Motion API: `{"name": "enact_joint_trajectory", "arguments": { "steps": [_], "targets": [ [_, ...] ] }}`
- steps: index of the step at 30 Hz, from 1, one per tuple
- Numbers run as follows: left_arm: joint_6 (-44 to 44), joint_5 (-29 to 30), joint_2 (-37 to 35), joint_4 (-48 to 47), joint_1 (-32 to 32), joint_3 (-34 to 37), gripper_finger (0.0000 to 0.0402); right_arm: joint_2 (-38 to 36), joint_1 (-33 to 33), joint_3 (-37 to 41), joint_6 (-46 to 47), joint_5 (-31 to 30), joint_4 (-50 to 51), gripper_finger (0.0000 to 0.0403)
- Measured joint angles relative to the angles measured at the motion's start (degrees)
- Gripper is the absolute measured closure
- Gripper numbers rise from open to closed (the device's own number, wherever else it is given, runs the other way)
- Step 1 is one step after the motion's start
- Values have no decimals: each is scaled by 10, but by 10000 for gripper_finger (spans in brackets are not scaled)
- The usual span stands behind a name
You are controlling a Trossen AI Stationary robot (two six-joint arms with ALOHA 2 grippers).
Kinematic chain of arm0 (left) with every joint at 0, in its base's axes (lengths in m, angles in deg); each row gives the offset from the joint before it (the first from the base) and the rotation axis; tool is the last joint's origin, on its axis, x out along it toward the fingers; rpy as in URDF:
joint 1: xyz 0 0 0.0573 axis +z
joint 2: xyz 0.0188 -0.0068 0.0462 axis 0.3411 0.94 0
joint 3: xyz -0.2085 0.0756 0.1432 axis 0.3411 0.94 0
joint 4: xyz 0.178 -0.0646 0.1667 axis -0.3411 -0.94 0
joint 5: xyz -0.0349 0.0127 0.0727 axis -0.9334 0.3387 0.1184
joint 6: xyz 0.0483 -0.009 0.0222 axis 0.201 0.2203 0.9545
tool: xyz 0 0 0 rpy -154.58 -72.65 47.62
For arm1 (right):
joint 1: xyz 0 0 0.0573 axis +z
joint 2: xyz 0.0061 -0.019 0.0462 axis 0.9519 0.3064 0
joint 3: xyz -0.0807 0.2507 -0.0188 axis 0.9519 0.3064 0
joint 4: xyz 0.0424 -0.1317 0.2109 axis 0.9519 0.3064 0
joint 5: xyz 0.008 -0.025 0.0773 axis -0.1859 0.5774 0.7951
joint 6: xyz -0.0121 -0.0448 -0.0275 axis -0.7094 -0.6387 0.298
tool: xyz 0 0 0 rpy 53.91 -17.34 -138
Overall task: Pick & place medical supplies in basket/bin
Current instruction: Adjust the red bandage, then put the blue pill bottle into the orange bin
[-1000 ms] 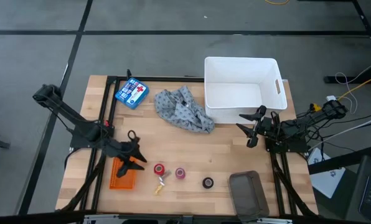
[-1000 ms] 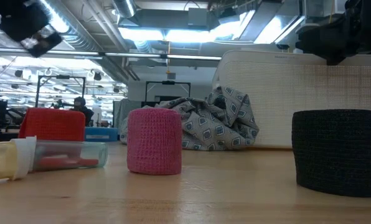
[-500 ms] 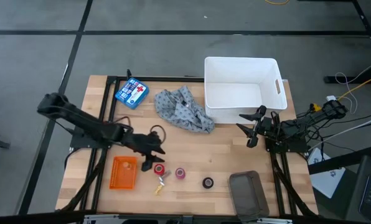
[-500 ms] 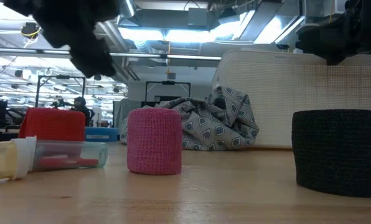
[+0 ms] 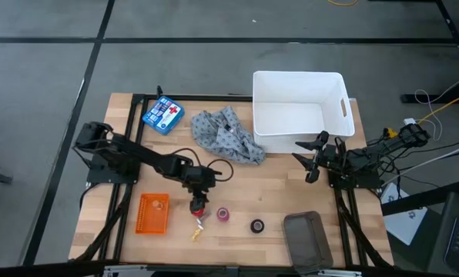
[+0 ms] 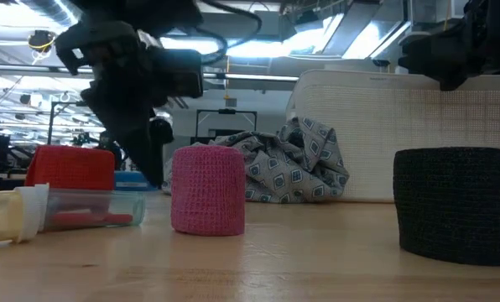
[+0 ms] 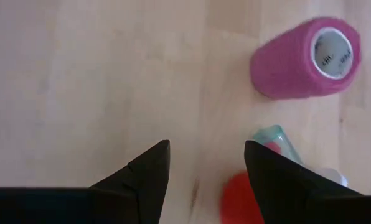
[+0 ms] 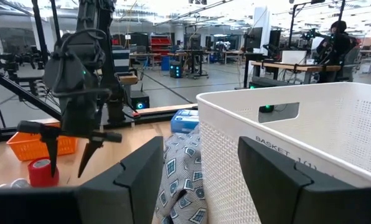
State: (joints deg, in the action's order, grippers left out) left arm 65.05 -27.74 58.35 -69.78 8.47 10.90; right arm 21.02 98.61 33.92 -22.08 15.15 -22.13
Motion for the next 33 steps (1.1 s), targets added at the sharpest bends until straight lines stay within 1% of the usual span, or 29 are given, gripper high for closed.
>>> {"name": "enact_joint_trajectory", "arguments": {
  "steps": [8, 14, 18, 20, 24, 28, 31, 33],
  "targets": [
    [-1, -5, 6, -20, -14, -1, 196, 0, 0, 0, -21, -1, 0, 194],
    [-24, -35, 5, -100, -36, 0, 196, 0, 0, 0, -32, -2, 0, 194],
    [-30, -34, 3, -127, -49, 0, 196, 0, 0, 0, -32, -2, 0, 194],
    [-34, -24, 2, -124, -50, 0, 196, 0, 0, 0, -32, -2, 0, 194],
    [-39, 34, -12, -102, -42, 0, 196, 0, 0, 0, -32, -2, -1, 194],
    [-43, 48, -28, -61, -24, 0, 196, 0, 0, 0, -32, -2, -4, 194],
    [-68, 51, -32, -35, -15, 0, 196, 0, 0, 0, -32, -2, -7, 194],
    [-85, 74, -32, -39, -16, 0, 196, 0, 0, 0, -31, -5, -7, 194]
  ]
}}
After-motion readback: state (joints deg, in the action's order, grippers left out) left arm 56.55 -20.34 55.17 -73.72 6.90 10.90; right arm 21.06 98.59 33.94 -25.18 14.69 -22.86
